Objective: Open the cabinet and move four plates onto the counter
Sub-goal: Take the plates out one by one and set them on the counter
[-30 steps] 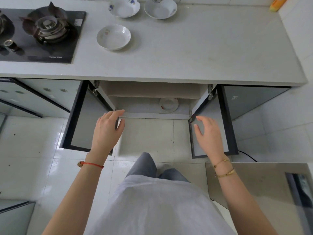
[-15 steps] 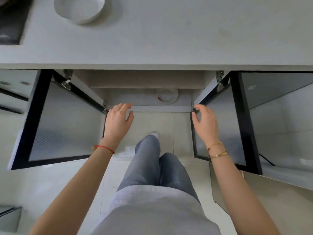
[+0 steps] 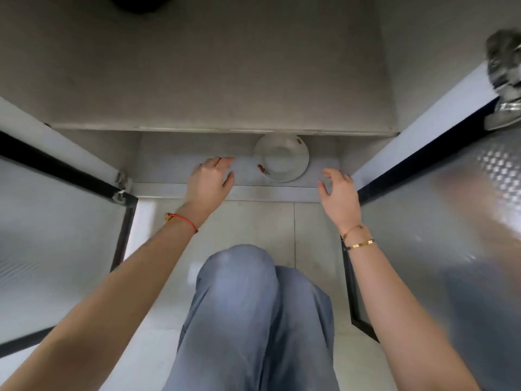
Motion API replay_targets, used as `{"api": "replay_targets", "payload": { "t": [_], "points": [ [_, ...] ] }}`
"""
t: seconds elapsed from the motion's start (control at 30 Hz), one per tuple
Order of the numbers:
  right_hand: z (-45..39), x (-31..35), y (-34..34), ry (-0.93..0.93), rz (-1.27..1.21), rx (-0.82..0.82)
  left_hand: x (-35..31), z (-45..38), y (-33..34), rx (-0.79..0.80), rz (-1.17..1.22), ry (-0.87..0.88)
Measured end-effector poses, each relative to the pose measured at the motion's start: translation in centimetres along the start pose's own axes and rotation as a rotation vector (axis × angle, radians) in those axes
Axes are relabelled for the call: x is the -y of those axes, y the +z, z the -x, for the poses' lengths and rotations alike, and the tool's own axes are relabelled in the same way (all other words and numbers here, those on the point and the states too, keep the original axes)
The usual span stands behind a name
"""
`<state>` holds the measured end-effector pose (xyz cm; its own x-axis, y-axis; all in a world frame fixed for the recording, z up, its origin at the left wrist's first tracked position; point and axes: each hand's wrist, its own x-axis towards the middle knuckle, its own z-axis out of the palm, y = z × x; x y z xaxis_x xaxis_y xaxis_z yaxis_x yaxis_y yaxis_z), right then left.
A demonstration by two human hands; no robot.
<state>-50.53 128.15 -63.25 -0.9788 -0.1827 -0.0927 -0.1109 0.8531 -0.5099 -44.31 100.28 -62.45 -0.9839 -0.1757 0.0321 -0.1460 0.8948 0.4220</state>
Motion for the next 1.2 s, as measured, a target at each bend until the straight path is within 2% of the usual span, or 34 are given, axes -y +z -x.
{"api": "replay_targets", "payload": {
  "t": [0.23, 0.33, 0.47, 0.9, 1.2],
  "points": [
    [-8.3, -7.2, 10.1, -0.019, 0.061, -0.042, 4.8, -5.8, 12.8, -0.056, 0.011, 0.014],
    [-10.7, -8.5, 13.4, -0.051, 0.039, -0.025, 6.1, -7.8, 17.0, -0.019, 0.068, -0.075],
    [-13.1, -9.9, 16.7, -0.064, 0.049, 0.012, 7.2, -10.2, 21.1, 0.048, 0.015, -0.104],
    [-18.1, -12.4, 21.1, 0.066, -0.09, -0.04, 8.5, -15.3, 25.8, 0.124, -0.03, -0.201],
    [-18.2, -12.2, 21.8, 0.097, -0.148, -0.087, 8.1, -15.3, 26.5, 0.144, 0.158, -0.274]
  ]
}}
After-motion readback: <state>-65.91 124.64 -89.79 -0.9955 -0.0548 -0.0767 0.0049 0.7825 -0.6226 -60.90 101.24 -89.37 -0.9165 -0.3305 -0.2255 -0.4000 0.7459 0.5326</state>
